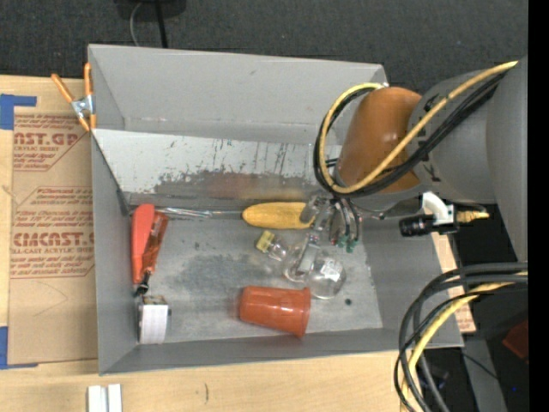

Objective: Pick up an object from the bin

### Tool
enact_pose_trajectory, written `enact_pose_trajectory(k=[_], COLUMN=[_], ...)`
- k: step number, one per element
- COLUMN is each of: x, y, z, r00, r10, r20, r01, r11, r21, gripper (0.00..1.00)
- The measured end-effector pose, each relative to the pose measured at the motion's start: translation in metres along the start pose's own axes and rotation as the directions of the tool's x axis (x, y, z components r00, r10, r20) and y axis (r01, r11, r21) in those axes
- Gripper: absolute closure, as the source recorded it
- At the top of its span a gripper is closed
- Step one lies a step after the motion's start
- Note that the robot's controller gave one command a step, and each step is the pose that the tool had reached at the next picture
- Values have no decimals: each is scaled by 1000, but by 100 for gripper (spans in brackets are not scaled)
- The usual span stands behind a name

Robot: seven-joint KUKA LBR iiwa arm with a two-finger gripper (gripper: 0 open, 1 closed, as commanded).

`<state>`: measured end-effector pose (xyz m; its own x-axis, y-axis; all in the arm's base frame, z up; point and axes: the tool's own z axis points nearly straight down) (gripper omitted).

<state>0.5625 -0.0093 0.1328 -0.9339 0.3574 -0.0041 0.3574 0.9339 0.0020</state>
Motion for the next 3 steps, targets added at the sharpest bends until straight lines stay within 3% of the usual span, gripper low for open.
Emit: enact_pose_trajectory(k=[1,2,3], x=[4,18,18], y=[9,-3,-3], z=[50,63,63], r00=[991,959,959], r10=[136,284,283], r20=[-2,0,0], r01=[-136,-284,-283], r11=[991,959,959], r21=[0,-1,-1], gripper=[0,100,100])
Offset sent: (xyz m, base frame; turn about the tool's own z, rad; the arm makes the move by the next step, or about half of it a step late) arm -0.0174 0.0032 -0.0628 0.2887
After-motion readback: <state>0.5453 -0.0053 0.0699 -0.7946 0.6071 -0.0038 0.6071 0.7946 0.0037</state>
